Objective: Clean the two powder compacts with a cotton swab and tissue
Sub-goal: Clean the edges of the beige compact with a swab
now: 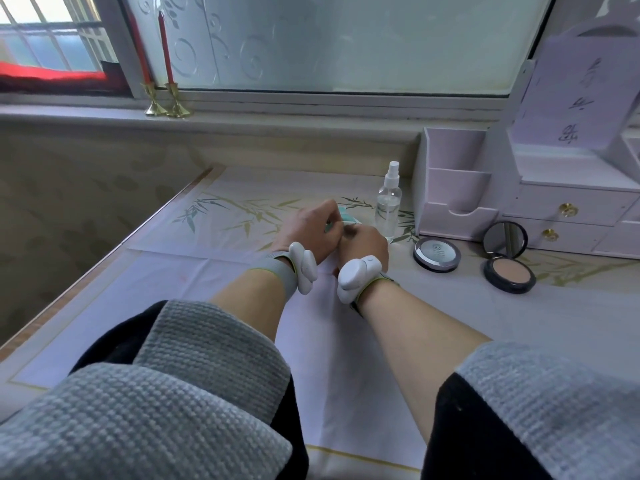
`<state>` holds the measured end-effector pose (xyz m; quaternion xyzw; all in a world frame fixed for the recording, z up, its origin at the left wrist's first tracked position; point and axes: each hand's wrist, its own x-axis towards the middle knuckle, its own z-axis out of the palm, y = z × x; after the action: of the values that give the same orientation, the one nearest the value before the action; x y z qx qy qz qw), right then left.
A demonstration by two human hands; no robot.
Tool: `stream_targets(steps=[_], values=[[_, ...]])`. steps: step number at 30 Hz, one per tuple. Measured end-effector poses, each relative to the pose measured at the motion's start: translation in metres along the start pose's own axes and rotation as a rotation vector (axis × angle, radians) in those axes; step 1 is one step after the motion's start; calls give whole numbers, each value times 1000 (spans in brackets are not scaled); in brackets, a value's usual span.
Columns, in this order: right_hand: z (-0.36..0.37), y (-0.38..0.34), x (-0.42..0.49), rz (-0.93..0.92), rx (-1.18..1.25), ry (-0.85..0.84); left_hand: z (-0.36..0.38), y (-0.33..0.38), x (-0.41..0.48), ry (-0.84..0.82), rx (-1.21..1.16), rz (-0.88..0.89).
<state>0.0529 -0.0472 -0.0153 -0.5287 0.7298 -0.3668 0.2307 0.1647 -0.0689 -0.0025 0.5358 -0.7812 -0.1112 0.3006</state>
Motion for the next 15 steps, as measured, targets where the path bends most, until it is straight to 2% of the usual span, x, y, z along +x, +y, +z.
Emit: stream_targets(steps=[6, 15], values=[[1, -1, -1, 70, 53, 56, 1, 1, -3, 7, -17, 6], [10, 6, -10, 8, 104, 198, -1, -4, -6, 21, -17, -22]])
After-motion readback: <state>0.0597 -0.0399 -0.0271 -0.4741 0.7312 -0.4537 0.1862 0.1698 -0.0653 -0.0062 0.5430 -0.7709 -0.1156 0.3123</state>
